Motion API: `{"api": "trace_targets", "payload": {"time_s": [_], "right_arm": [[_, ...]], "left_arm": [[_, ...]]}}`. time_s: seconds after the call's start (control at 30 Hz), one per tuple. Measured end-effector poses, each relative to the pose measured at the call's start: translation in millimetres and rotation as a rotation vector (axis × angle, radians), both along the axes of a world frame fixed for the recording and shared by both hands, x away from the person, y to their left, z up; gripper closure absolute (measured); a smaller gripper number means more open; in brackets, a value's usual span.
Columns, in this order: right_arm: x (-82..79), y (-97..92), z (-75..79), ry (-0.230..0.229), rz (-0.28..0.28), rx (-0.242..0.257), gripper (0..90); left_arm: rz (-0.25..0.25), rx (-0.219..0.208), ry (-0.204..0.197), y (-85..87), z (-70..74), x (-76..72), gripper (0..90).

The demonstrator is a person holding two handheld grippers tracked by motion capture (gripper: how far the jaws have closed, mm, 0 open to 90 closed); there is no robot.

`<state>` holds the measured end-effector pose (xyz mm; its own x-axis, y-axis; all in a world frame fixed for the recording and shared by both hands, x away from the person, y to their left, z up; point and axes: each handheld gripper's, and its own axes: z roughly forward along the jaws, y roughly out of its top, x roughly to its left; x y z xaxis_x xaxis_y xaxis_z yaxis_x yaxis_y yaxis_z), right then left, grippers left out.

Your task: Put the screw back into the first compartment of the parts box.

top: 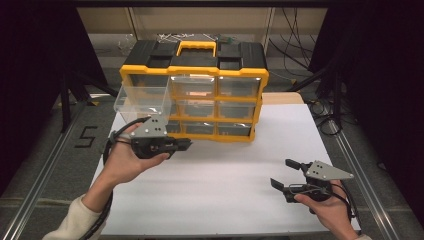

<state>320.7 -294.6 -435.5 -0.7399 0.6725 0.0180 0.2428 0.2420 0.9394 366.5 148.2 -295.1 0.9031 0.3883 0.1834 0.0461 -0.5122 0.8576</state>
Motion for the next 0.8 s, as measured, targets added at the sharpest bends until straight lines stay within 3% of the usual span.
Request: {"api": "trace_targets", "payload": {"time_s": [0.03,0.2,0.23,0.27,0.43,0.6,0.67,0.73,0.8], "right_arm": [[0.0,0.0,0.0,0.0,0.0,0.001,15.4],[0.3,0.2,-0.7,0.001,0.002,0.01,15.4],[-1.2,-1.9,1.3,0.017,-0.008,-0.024,15.4],[0.5,-0.1,-0.7,-0.001,-0.001,0.007,15.4],[0.3,-0.1,-0.4,-0.001,-0.002,0.005,15.4],[0.6,0.2,-0.9,0.0,0.001,0.011,15.4],[0.6,-0.1,-0.8,-0.001,0.0,0.008,15.4],[0.7,0.0,-1.0,-0.001,0.0,0.008,15.4],[0.6,0.2,-1.0,-0.001,0.0,0.007,15.4]], "left_arm": [[0.059,-0.056,0.076,0.7,3.1,-6.9,85.5],[0.128,-0.098,0.024,20.6,34.3,0.0,85.5],[0.147,-0.098,0.011,25.4,39.9,3.0,85.6],[0.169,-0.108,0.005,29.8,44.4,6.1,85.5],[0.268,-0.17,-0.03,52.1,62.1,19.6,85.5],[0.373,-0.176,-0.049,67.9,65.2,30.7,85.5],[0.389,-0.173,-0.036,71.4,61.5,34.3,85.4],[0.426,-0.154,-0.047,73.6,57.2,36.2,85.3],[0.439,-0.177,-0.033,77.1,53.9,38.0,84.4]]}}
